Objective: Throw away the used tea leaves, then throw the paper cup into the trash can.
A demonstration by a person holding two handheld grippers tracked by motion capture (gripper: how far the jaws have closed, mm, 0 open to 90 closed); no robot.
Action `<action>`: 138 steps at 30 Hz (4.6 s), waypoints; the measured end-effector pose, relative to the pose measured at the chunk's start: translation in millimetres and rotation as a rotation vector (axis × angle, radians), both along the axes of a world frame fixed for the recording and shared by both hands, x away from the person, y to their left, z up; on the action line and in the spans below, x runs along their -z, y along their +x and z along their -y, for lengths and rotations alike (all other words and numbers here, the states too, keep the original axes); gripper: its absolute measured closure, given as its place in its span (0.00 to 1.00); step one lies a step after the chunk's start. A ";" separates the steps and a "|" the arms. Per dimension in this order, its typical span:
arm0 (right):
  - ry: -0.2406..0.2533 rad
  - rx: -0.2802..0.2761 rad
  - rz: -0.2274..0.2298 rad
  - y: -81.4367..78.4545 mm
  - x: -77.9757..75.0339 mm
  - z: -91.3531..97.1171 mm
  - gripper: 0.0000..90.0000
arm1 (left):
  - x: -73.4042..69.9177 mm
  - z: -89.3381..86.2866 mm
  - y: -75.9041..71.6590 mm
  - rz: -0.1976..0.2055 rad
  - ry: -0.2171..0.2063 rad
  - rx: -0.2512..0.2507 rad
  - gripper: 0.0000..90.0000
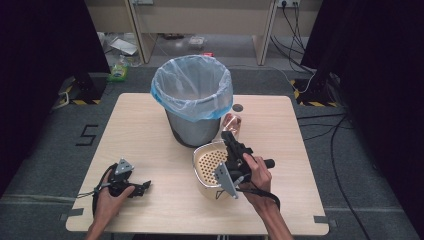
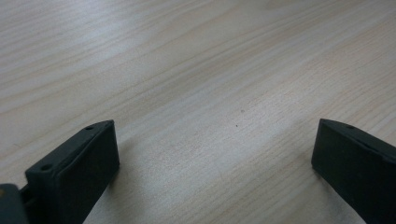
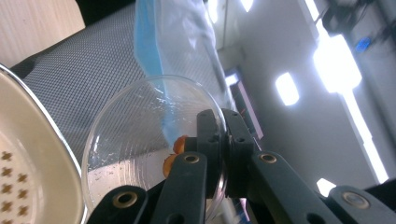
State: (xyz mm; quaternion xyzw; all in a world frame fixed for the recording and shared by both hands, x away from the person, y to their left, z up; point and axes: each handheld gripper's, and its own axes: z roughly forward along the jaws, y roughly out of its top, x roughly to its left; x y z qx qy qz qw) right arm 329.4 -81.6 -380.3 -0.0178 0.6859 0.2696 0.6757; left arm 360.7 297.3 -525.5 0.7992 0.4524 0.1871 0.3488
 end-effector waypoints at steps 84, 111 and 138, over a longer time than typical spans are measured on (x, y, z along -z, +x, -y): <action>0.525 0.118 -0.453 64.3 -1.4 59.0 0.97 | 0.0 -0.1 0.6 -0.005 -0.002 -0.001 0.00; 0.671 0.096 -0.412 84.0 -63.7 66.9 0.96 | 0.0 0.3 0.2 0.000 0.001 -0.003 0.00; 0.604 0.017 -0.411 146.2 -141.4 -19.0 0.96 | 0.1 0.5 0.1 0.001 -0.001 -0.005 0.00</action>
